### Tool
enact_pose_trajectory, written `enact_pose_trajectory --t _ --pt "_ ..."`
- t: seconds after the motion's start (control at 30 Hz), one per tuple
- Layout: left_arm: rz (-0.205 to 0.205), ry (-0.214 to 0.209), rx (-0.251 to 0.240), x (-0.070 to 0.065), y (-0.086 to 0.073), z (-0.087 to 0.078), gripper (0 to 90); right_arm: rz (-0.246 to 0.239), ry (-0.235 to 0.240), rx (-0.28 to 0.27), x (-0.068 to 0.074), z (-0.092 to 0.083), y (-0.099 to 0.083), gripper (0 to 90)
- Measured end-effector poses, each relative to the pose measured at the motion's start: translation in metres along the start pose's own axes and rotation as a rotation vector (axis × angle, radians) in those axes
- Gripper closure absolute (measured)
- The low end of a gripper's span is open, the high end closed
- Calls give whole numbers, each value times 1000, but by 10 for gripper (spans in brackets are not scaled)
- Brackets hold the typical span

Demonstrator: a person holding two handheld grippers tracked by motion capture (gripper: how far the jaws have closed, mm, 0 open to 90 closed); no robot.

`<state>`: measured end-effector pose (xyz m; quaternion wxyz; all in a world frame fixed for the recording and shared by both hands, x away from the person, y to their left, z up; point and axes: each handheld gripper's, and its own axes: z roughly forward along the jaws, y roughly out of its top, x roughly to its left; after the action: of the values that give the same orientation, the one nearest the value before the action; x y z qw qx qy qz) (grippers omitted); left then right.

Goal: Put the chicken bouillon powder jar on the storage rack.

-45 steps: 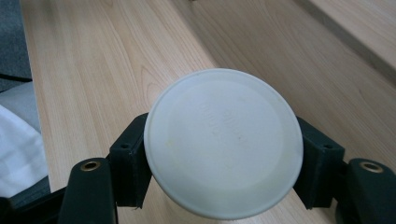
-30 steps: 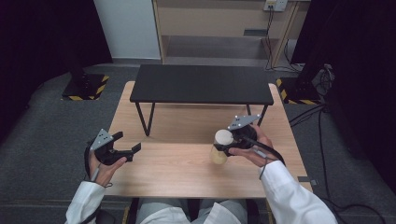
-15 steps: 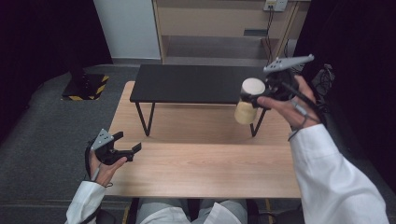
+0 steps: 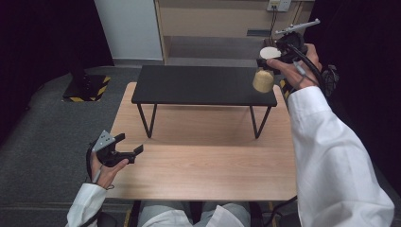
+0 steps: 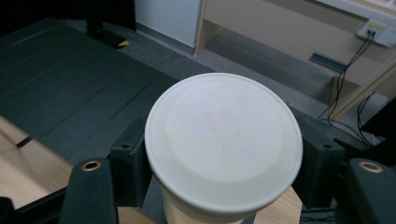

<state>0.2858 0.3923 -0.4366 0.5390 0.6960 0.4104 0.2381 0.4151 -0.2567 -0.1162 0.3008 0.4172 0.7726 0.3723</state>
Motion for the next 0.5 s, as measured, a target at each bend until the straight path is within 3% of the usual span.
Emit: enact_pose_trajectory --t 0.23,0.5 --pt "-11 7 -1 1 -1 -1 5 47 -22 28 -10 40 2 331" --pt "-8 6 3 1 -1 -1 6 68 -6 40 -14 64 0 331"
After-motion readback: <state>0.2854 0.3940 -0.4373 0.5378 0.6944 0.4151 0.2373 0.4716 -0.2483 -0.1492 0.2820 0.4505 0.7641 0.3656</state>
